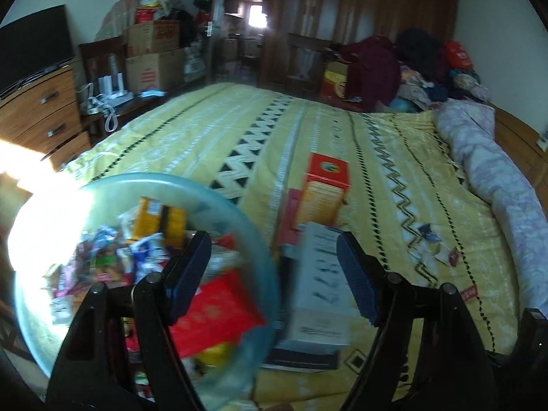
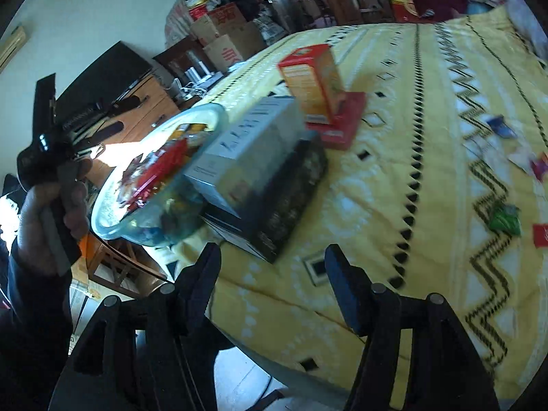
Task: Organize snacks
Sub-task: 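Move both open tools back over the remaining packets on the bedspread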
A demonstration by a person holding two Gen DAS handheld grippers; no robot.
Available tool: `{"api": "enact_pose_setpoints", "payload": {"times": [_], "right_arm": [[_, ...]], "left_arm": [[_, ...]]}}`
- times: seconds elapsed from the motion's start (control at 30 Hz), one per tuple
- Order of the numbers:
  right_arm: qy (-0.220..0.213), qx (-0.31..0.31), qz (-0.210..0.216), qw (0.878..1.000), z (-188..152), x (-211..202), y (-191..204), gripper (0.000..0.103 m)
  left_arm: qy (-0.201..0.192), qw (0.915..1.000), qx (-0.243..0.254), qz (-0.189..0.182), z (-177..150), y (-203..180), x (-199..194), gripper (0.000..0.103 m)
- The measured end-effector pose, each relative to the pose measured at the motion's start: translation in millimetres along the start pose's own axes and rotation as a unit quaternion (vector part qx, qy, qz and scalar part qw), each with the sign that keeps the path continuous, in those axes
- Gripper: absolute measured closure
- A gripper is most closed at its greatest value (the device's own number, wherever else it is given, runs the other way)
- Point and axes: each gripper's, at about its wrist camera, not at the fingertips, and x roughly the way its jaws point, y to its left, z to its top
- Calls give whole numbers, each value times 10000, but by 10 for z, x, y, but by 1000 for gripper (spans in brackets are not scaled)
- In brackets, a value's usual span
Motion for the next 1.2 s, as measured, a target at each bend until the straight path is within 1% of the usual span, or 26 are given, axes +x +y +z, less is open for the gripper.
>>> {"api": "enact_pose_setpoints", "payload": {"times": [0.1,0.13,0.2,0.23,0.3,0.37,0.4,0.47,0.5,0.57,0.67,0.7,0.73,0.8,0.83,0.9,0.97,1.0,1.03,1.1,1.17,1.2], "right_arm": [[-57,317,-297,9990,-229,-309,-435,36],[-81,430,-428,9981,-310,-424,-604,36],[-128,659,-537,9963,-396,-594,-791,36],[-159,828,-570,9948,-454,-681,-945,36],[-198,1001,-632,9928,-536,-799,-1130,36],[-253,1143,-674,9908,-587,-859,-1287,36],[-289,1242,-665,9896,-606,-883,-1369,36],[-352,1392,-642,9876,-637,-921,-1479,36],[-378,1447,-620,9868,-646,-929,-1521,36],[-436,1549,-578,9853,-666,-941,-1610,36],[-479,1645,-515,9839,-677,-927,-1717,36],[-491,1672,-506,9834,-684,-925,-1756,30],[-518,1709,-501,9826,-695,-933,-1795,23],[-596,1799,-481,9807,-690,-955,-1869,22],[-630,1832,-473,9799,-686,-966,-1904,22],[-693,1854,-483,9790,-670,-992,-1951,22],[-726,1852,-488,9788,-656,-1010,-1985,22],[-737,1859,-490,9786,-651,-1012,-2005,22],[-749,1887,-479,9780,-647,-1015,-2021,21],[-764,1920,-456,9774,-636,-1020,-2029,21],[-784,1910,-461,9774,-606,-1021,-2032,22],[-794,1911,-458,9773,-585,-1021,-2042,22]], "left_arm": [[358,9965,538,-532,-97,-677,294,26],[516,9938,701,-692,-156,-876,412,26],[899,9839,1064,-1122,-315,-1290,687,26],[1099,9776,1221,-1318,-411,-1470,824,26],[1622,9591,1541,-1735,-680,-1852,1120,27],[1849,9398,1955,-2108,-927,-2191,1314,27],[1865,9316,2238,-2175,-1023,-2342,1393,28],[1677,9135,2962,-2230,-1167,-2630,1495,28],[1568,9048,3238,-2278,-1207,-2735,1533,27],[1450,8877,3641,-2417,-1246,-2906,1597,26],[1391,8669,4004,-2622,-1280,-3102,1707,26],[1403,8608,4122,-2634,-1312,-3149,1758,25],[1436,8576,4206,-2587,-1342,-3176,1821,25],[1576,8557,4231,-2529,-1390,-3183,1966,25],[1639,8564,4214,-2495,-1417,-3189,2037,25],[1721,8616,4120,-2416,-1445,-3176,2155,26],[1789,8686,3936,-2421,-1442,-3150,2214,29],[1841,8714,3809,-2482,-1435,-3144,2224,43],[1934,8738,3660,-2550,-1426,-3136,2229,53],[1916,8817,3513,-2500,-1427,-3127,2210,54],[1895,8871,3400,-2482,-1445,-3097,2154,56],[1861,8912,3375,-2390,-1459,-3067,2106,56]]}}
